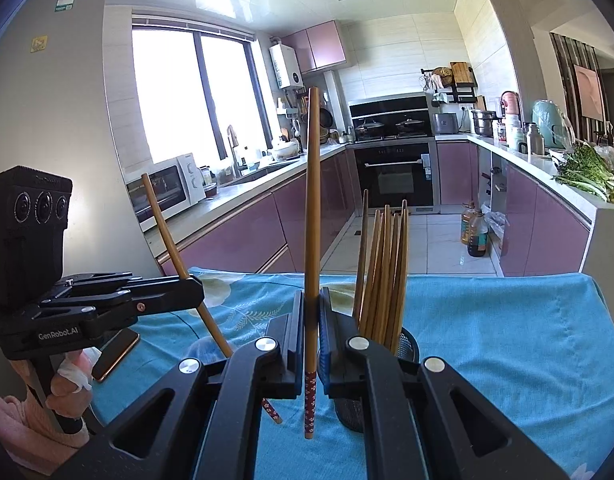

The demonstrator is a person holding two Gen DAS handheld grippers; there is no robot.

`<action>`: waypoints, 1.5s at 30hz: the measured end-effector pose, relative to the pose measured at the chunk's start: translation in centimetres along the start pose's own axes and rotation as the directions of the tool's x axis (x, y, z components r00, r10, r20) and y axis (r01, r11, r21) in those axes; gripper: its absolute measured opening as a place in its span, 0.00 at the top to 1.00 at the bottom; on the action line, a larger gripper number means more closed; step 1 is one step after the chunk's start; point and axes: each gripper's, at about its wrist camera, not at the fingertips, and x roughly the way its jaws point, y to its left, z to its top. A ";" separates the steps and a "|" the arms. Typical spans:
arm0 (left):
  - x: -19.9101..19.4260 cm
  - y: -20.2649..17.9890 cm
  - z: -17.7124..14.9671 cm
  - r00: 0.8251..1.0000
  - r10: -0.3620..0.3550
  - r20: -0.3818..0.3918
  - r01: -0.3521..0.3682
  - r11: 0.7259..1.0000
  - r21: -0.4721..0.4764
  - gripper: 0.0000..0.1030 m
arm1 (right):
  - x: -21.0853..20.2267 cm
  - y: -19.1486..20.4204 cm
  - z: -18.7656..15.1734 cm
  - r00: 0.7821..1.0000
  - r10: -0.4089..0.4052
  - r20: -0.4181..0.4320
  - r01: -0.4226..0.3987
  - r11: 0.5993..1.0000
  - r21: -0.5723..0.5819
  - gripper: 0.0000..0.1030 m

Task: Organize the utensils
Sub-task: 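Lower both chopsticks into the mesh cup beside the others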

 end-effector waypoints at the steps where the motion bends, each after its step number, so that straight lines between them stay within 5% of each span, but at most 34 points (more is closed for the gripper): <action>1: -0.1 -0.1 0.2 1.000 -0.004 0.003 0.004 1.000 0.002 0.93 | 0.0 -0.1 0.1 1.000 0.002 0.001 -0.002 1.000 0.001 0.94; 25: -0.2 -1.0 4.9 0.995 -0.041 0.088 0.039 0.999 0.019 0.93 | -0.2 -0.2 1.9 0.999 -0.015 0.046 0.016 1.000 -0.027 0.94; 45: 3.7 -1.6 3.6 0.999 -0.039 0.006 0.039 0.999 0.010 0.93 | 3.0 -1.6 1.7 0.998 -0.061 -0.001 0.061 0.998 0.003 0.94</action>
